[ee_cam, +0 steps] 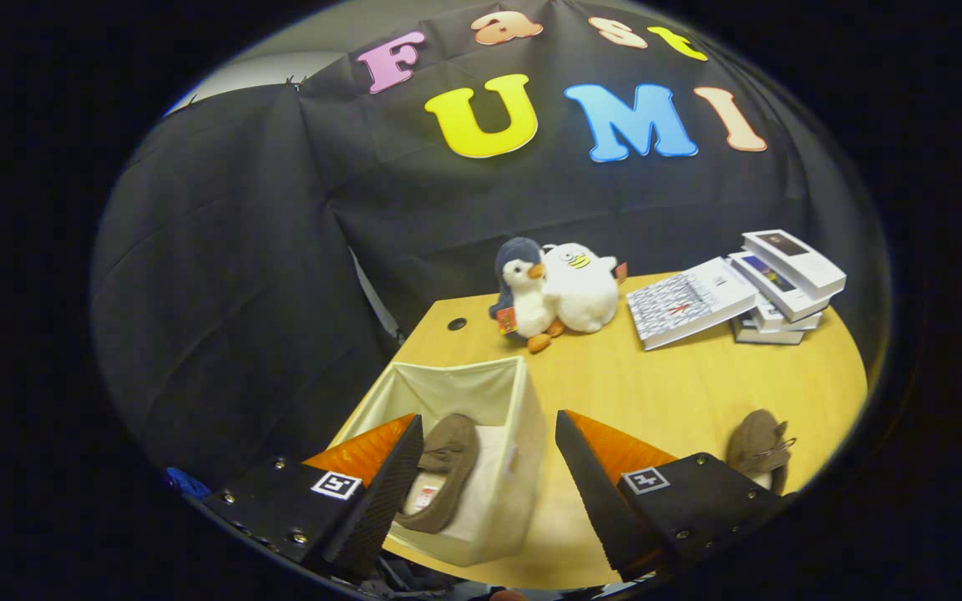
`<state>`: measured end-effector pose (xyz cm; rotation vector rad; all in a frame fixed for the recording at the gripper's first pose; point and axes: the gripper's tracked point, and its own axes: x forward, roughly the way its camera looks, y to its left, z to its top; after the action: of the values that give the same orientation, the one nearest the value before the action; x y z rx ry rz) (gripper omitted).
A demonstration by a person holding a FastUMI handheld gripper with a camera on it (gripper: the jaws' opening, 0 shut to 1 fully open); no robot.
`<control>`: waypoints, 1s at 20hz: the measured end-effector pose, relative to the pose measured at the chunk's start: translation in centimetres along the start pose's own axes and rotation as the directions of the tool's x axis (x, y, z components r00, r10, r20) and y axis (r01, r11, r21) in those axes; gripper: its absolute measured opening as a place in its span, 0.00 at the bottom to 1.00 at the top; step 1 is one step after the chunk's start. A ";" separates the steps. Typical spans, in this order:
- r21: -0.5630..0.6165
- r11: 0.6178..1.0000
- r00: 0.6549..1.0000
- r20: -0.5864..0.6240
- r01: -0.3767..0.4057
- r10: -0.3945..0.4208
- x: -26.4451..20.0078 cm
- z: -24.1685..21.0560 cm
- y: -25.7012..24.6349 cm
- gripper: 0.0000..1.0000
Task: Open the storage box then place both shoes into the box .Put the left shoe in first, then the right shoe, with the right side of both shoes facing outward in a uniform manner.
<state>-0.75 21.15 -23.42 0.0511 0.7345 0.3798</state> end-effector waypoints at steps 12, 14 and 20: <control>-0.034 0.969 0.970 0.004 0.243 -0.243 -6.2 -2.2 -18.5 0.98; -0.043 0.963 0.964 -0.013 0.266 -0.266 -6.6 -3.2 -20.5 0.98; -0.077 0.945 0.940 -0.103 0.318 -0.325 -7.1 -7.6 -26.3 0.98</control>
<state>-2.15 -6.49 -29.17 -0.1474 0.8289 0.0914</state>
